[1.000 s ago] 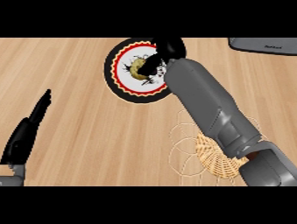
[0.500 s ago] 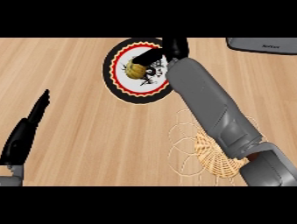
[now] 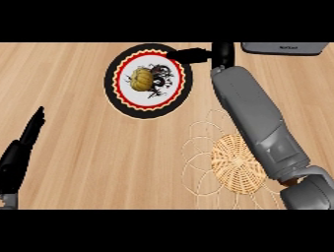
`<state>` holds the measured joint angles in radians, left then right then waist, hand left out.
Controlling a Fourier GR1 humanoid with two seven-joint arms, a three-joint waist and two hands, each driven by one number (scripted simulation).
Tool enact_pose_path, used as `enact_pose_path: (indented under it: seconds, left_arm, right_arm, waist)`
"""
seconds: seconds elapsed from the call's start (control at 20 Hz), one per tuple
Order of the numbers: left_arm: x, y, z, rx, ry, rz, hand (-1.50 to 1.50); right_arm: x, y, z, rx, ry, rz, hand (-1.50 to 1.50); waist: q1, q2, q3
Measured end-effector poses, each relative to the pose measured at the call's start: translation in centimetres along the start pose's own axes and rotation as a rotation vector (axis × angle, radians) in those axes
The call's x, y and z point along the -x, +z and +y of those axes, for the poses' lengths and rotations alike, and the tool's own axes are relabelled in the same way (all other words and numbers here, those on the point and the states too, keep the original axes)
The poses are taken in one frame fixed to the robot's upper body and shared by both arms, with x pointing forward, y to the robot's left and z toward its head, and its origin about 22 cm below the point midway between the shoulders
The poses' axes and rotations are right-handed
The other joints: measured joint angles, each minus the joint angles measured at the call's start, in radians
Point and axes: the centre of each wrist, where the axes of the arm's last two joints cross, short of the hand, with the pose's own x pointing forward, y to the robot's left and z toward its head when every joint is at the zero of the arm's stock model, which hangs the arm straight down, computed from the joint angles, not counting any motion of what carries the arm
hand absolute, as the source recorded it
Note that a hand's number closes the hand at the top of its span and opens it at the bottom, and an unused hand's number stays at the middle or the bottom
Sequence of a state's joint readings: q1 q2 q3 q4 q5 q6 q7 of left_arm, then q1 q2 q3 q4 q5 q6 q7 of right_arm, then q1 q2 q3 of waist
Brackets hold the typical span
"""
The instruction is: Pick the squash from the placemat and place it in the plate
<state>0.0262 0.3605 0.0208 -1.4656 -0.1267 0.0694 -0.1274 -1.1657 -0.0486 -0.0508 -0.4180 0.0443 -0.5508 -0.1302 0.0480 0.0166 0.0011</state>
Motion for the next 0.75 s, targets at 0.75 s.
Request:
enact_pose_path:
  seconds: [0.75]
  left_arm:
    - [0.3, 0.8, 0.0, -0.014, 0.006, 0.022, 0.0]
  right_arm:
    - [7.6, -1.6, -12.3, -0.014, -0.065, -0.11, -1.5]
  waist:
    - [-0.019, -0.007, 0.0]
